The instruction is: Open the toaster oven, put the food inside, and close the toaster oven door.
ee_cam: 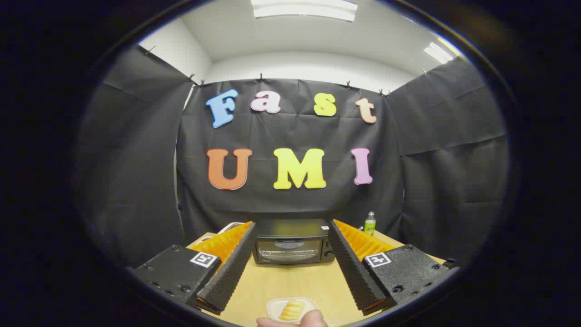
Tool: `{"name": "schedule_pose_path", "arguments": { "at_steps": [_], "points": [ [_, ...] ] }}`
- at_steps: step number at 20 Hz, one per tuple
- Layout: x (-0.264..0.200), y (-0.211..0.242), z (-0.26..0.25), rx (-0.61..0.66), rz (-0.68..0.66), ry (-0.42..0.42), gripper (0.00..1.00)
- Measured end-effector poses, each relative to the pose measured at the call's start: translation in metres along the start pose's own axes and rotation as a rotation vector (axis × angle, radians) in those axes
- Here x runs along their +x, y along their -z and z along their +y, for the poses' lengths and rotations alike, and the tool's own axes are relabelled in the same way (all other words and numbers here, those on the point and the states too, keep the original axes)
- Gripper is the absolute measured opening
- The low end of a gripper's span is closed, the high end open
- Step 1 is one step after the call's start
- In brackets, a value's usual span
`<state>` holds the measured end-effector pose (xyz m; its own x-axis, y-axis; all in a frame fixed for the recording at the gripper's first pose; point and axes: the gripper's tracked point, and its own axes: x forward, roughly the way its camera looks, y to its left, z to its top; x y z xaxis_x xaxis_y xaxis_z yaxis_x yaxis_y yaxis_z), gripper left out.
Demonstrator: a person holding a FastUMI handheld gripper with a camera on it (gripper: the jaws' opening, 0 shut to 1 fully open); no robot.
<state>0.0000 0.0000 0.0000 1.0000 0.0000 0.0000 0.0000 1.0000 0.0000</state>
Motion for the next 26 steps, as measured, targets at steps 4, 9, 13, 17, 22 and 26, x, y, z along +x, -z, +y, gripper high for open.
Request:
{"name": "schedule_pose_path", "arguments": {
  "at_steps": [4,9,13,17,22,26],
  "points": [
    [0.005,0.005,0.006,0.021,0.024,-0.019,1.00],
    [0.008,0.008,0.006,0.026,0.026,-0.028,1.00],
    [0.006,0.004,0.004,0.012,-0.001,-0.019,1.00],
    [0.006,0.002,0.007,0.012,-0.022,-0.034,1.00],
    [0.011,0.009,0.010,0.017,-0.001,-0.049,1.00],
    [0.017,0.016,0.007,0.020,0.021,-0.054,1.00]
  ]
}}
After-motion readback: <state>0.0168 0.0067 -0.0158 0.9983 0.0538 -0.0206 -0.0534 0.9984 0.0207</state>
